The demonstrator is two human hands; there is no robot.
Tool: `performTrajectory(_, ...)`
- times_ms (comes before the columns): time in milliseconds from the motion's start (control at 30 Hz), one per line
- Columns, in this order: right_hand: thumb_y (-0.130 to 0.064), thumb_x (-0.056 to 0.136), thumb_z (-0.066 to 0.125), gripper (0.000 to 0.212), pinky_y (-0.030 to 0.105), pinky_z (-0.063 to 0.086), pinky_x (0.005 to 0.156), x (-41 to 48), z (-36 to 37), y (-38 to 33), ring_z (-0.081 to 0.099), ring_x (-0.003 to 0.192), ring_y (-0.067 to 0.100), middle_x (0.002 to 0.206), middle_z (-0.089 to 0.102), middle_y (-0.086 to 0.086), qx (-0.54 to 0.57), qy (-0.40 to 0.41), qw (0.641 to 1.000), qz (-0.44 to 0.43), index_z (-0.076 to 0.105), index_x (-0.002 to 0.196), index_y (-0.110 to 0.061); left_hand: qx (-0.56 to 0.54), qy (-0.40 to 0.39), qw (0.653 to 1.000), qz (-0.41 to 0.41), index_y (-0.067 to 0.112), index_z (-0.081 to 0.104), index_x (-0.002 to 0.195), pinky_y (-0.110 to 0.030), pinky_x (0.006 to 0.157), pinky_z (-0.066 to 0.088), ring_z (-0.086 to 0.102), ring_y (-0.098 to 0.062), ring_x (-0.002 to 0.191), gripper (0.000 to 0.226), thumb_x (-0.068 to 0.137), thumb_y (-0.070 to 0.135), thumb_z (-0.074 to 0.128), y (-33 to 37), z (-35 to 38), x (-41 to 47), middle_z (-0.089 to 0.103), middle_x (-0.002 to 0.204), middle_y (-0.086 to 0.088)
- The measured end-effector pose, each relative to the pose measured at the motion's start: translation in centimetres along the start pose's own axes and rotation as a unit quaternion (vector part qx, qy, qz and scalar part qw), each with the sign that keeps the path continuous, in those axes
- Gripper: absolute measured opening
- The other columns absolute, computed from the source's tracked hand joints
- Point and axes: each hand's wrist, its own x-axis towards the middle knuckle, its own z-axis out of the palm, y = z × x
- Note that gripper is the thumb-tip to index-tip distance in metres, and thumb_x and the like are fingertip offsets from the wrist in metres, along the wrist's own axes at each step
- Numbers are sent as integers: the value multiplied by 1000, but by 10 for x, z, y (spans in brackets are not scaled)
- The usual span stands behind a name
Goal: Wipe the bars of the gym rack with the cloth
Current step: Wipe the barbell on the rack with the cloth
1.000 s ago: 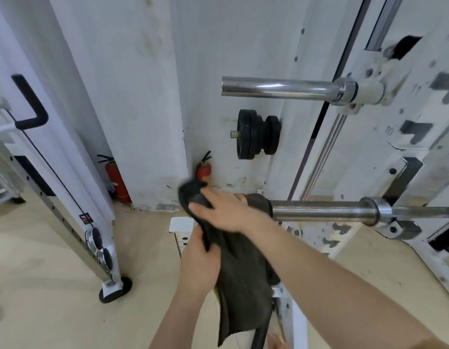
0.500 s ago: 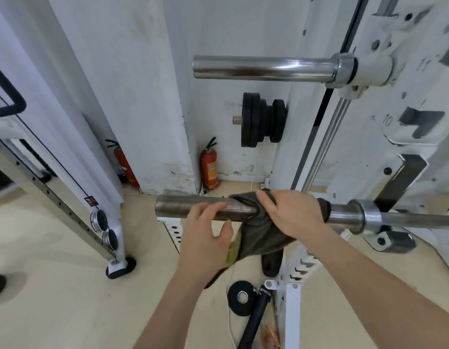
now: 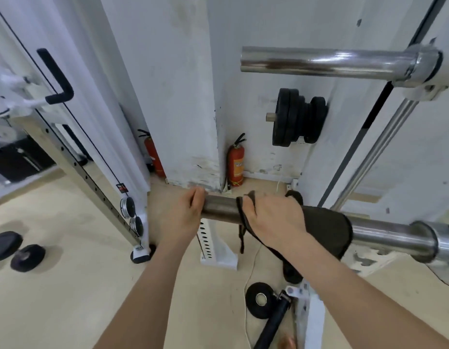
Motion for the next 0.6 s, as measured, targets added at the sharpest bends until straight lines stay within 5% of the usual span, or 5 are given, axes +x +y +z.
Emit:
performTrajectory(167, -45, 102, 24, 43, 40, 45, 72, 37, 3, -72, 61, 91, 32, 104, 63, 7, 37, -12, 998, -57, 57, 107, -18, 40, -118, 986, -110, 13, 49, 70, -39, 70, 53, 55, -26, 66, 33, 99, 27, 39, 17, -15, 34, 54, 71, -6)
performTrajectory(300, -69, 92, 23, 57, 38, 47, 68, 42, 1, -44, 61, 89, 25, 99, 62, 0, 63, -83, 989, -101, 52, 112, -23, 23, -275, 938, -209, 10, 40, 62, -14, 33, 31, 38, -15, 36, 33, 93, 4, 34, 35, -23, 49, 41, 44, -4)
performTrajectory(367, -77, 84, 31, 64, 35, 41, 62, 26, 1, -23, 58, 87, 21, 98, 59, -3, 17, -85, 990, -109, 47, 119, -26, 44, -312, 925, -212, 8, 39, 61, -9, 30, 25, 36, -14, 26, 34, 94, 6, 31, 36, -23, 49, 41, 33, -2)
performTrajectory(467, -72, 80, 48, 70, 38, 46, 74, -7, 0, 19, 56, 99, 22, 110, 55, -3, -86, -71, 989, -100, 40, 132, -26, 67, -329, 918, -213, 6, 43, 70, -10, 29, 22, 39, -16, 32, 33, 96, 14, 26, 37, -24, 51, 49, 41, -6)
performTrajectory(600, -62, 71, 66, 69, 42, 48, 76, -46, -6, 78, 61, 96, 26, 106, 63, 1, -159, -10, 987, -28, 52, 125, -22, 115, -374, 894, -218, 1, 52, 80, -14, 29, 20, 36, -12, 23, 37, 93, 22, 25, 41, -29, 56, 54, 37, -7)
